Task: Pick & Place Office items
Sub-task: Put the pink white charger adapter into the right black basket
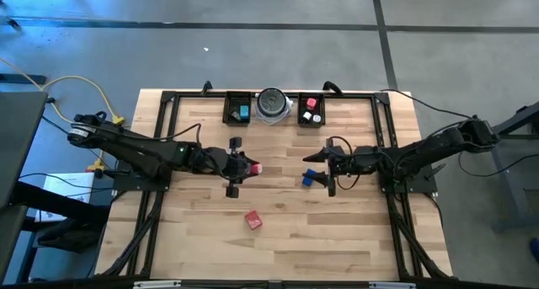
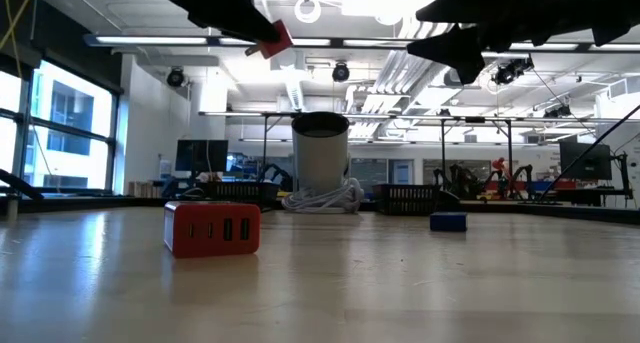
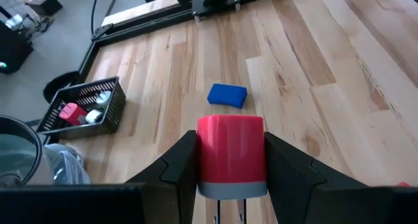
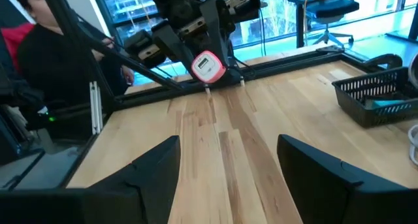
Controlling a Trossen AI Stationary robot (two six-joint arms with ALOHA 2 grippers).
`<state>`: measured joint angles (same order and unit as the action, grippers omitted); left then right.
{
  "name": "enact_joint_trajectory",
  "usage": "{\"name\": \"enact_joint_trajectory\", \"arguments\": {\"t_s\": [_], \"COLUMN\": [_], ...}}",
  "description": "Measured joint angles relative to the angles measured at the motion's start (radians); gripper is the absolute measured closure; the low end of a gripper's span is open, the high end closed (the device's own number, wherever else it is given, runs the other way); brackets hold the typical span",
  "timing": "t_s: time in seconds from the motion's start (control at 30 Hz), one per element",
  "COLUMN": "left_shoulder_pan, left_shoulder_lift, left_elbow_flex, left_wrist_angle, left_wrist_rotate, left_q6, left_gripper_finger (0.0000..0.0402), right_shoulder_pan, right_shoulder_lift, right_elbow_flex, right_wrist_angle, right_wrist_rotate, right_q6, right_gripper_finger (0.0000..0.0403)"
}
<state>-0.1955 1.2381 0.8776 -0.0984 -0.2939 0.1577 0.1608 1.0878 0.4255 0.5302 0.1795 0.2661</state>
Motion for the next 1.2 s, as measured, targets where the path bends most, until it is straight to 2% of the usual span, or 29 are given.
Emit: {"name": "enact_joint_trajectory", "arguments": {"t_s": [0.2,0.3,0.47,0.53,0.77,0.93,1.1,1.2], "left_shoulder_pan": [0.0,0.0,0.0,0.0,0.012,-0.011,-0.053,-0.068], "left_shoulder_lift": [0.0,0.0,0.016,0.025,0.11,0.136,0.134,0.133], "left_elbow_flex": [0.0,0.0,-0.001,-0.001,-0.001,-0.001,-0.001,-0.001], "left_wrist_angle": [0.021,0.029,0.074,0.089,0.158,0.18,0.186,0.194], "left_wrist_rotate": [-0.011,-0.023,-0.035,-0.053,-0.063,-0.155,-0.269,-0.287], "left_q6": [0.032,0.051,0.082,0.089,0.118,0.168,0.233,0.266], "left_gripper_finger": [0.0271,0.0271,0.0271,0.0271,0.0271,0.0271,0.0271,0.0271], "right_shoulder_pan": [0.0,-0.005,-0.038,-0.061,-0.112,-0.132,-0.142,-0.154], "right_shoulder_lift": [0.003,0.043,0.197,0.259,0.41,0.474,0.475,0.475], "right_elbow_flex": [0.0,0.0,0.001,0.004,0.135,0.214,0.219,0.219], "right_wrist_angle": [0.008,0.072,0.269,0.341,0.394,0.391,0.376,0.376], "right_wrist_rotate": [0.004,0.008,-0.014,-0.057,-0.175,-0.259,-0.2,-0.194], "right_q6": [0.027,0.029,0.024,0.02,0.018,0.026,0.028,0.061], "right_gripper_finger": [0.016,0.016,0.016,0.016,0.016,0.016,0.016,0.016]}}
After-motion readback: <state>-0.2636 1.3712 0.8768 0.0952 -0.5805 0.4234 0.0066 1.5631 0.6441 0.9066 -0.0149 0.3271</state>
